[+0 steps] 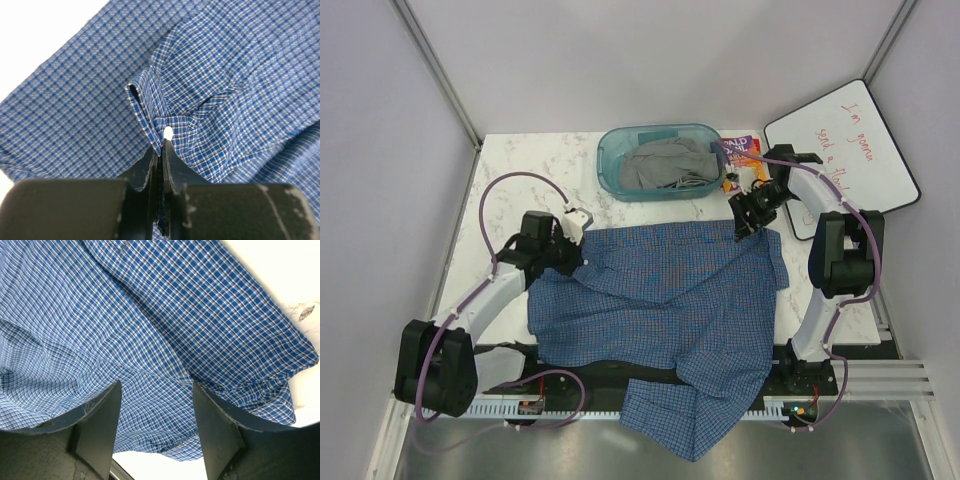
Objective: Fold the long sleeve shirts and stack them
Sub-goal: Fold the shirt
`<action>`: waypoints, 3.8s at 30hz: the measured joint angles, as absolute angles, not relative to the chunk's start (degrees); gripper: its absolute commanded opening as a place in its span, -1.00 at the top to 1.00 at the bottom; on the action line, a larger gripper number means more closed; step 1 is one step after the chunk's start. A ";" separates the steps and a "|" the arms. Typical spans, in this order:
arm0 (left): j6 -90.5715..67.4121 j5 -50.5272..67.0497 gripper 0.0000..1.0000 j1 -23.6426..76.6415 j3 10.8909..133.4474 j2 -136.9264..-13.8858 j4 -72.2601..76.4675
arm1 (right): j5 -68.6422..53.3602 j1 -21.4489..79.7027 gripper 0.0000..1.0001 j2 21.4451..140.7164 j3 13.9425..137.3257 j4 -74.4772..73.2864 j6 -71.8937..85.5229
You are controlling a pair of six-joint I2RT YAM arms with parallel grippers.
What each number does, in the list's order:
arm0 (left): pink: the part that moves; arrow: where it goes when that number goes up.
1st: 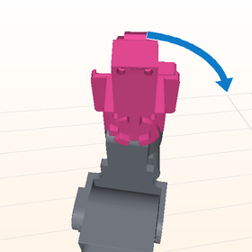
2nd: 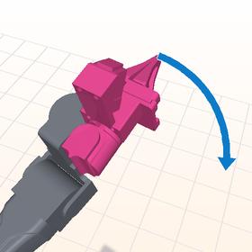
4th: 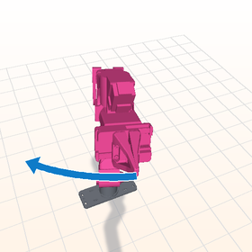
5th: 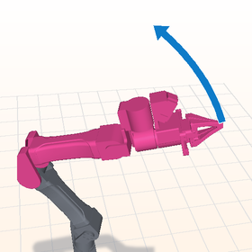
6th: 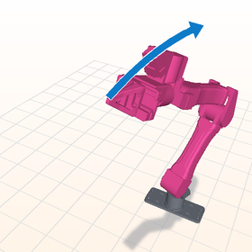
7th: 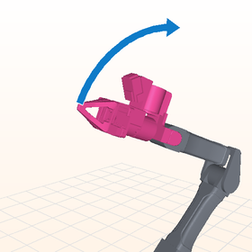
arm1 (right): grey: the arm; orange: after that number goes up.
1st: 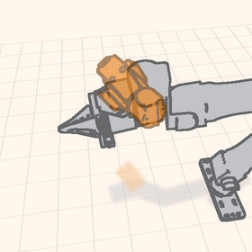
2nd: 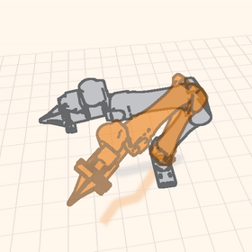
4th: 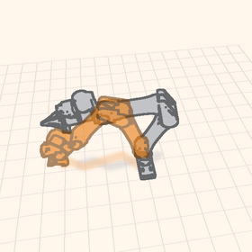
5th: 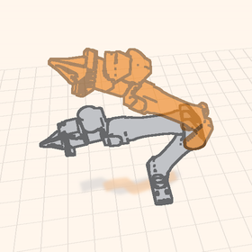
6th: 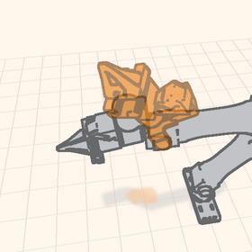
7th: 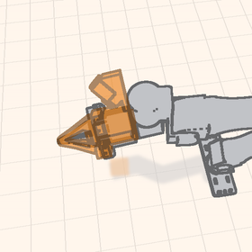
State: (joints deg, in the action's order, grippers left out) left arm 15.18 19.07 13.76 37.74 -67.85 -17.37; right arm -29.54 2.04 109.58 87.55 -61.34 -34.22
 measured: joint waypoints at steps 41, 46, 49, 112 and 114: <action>27.77 16.08 -0.34 3.64 62.17 -101.16 -28.69 | -9.50 10.13 -0.27 116.73 87.81 -48.10 -33.45; 34.13 22.52 -0.73 3.18 61.19 -94.37 -37.19 | -12.91 9.37 -0.49 106.61 84.71 -55.11 -39.07; 39.13 27.38 -0.74 3.07 58.65 -84.05 -43.90 | -16.01 10.52 -0.54 91.46 78.61 -60.84 -44.01; 100.75 22.46 -0.19 -2.11 26.46 -51.18 -65.43 | -9.32 58.39 1.00 86.70 54.04 -65.14 -33.19; 102.35 22.37 -0.07 -2.11 24.36 -49.82 -64.86 | -9.34 57.41 1.00 86.65 54.61 -65.25 -33.19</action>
State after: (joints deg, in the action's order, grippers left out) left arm 102.35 22.37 -2.11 24.36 -49.82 -64.86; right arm -9.34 57.41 86.65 54.61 -65.25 -33.19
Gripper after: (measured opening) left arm 0.603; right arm 0.007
